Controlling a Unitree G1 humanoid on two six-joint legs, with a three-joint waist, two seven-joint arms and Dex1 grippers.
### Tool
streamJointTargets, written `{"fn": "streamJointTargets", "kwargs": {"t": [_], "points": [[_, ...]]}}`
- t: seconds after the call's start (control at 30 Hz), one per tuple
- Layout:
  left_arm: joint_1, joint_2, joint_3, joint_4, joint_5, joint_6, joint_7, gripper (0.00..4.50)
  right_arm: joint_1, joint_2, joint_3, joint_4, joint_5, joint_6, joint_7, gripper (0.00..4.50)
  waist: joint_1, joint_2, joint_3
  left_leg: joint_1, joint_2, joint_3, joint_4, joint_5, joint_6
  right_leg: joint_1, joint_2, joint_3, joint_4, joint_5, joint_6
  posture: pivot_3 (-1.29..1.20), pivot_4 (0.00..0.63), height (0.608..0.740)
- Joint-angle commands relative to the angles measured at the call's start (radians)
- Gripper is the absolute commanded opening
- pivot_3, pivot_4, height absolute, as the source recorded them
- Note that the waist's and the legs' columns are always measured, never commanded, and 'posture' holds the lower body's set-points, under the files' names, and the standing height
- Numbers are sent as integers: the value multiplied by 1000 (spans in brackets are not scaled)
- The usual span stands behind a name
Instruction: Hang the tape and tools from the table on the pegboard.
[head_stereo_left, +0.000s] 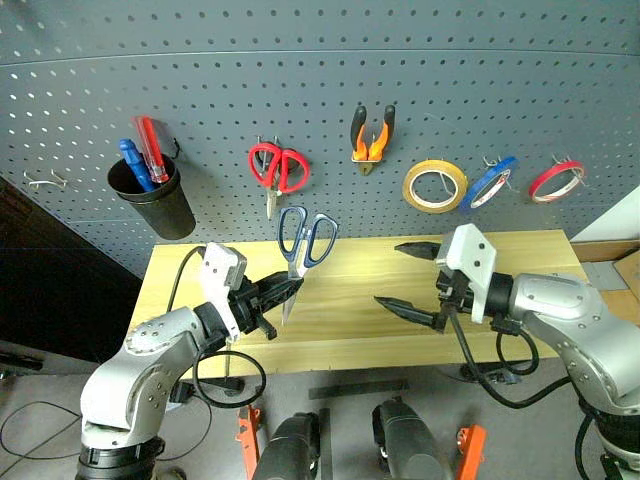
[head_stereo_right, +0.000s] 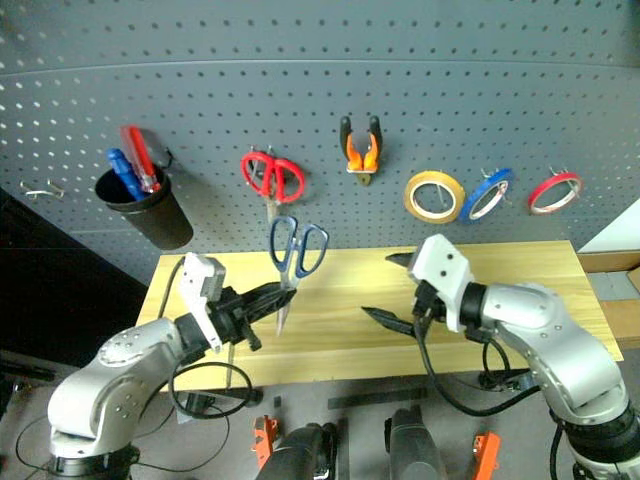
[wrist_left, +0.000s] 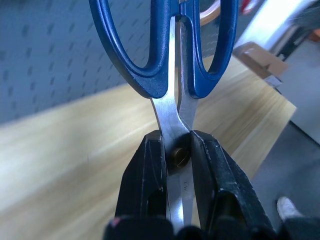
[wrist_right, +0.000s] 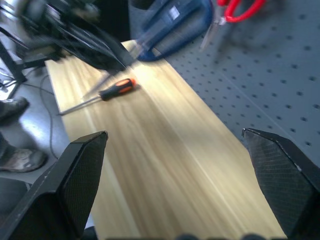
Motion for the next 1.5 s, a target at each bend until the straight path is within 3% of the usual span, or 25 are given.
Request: {"fn": "streamJointTargets", "kwargs": {"t": [0.03, 0.63, 1.03, 1.07, 1.4, 1.5], "points": [[-17, -6, 58, -53, -11, -78, 48, 440, -15, -18, -29, 4, 2, -43, 20, 4500, 0, 0, 0, 0, 0, 0, 0, 0, 0, 0, 0, 0, 0, 0, 0, -238, 239, 740], [-205, -85, 9, 140, 9, -153, 201, 430, -98, -5, 38, 78, -41, -105, 45, 4500, 2, 0, 0, 0, 0, 1, 1, 0, 0, -1, 0, 0, 1, 0, 0, -249, 237, 740], [-225, -106, -42, 228, 51, -186, 231, 416, -112, -2, 35, 82, -44, -104, 39, 4500, 1, -1, 0, 0, 0, 1, 2, 0, 0, 0, 0, 0, 2, 0, 0, -262, 241, 740], [-227, -108, -42, 237, 53, -190, 230, 1132, -113, -1, 35, 82, -44, -104, 39, 4500, 1, -1, 0, 0, 0, 1, 3, 0, 0, 0, 0, 0, 2, 0, 0, -268, 242, 740], [-160, -79, -56, 246, 118, -156, 269, 4469, -79, 3, 26, 58, -27, -81, 26, 4500, -2, 0, 0, -1, 0, 1, 3, 0, 0, 0, 0, 0, 2, 0, 0, -270, 239, 740], [-63, 16, -91, 249, 225, -86, 313, 4469, -32, 79, -19, 16, 91, 58, -50, 4500, -12, 0, 0, 0, 1, 1, 1, 0, 0, 0, 1, 0, 2, 0, 0, -264, 241, 740]]}}
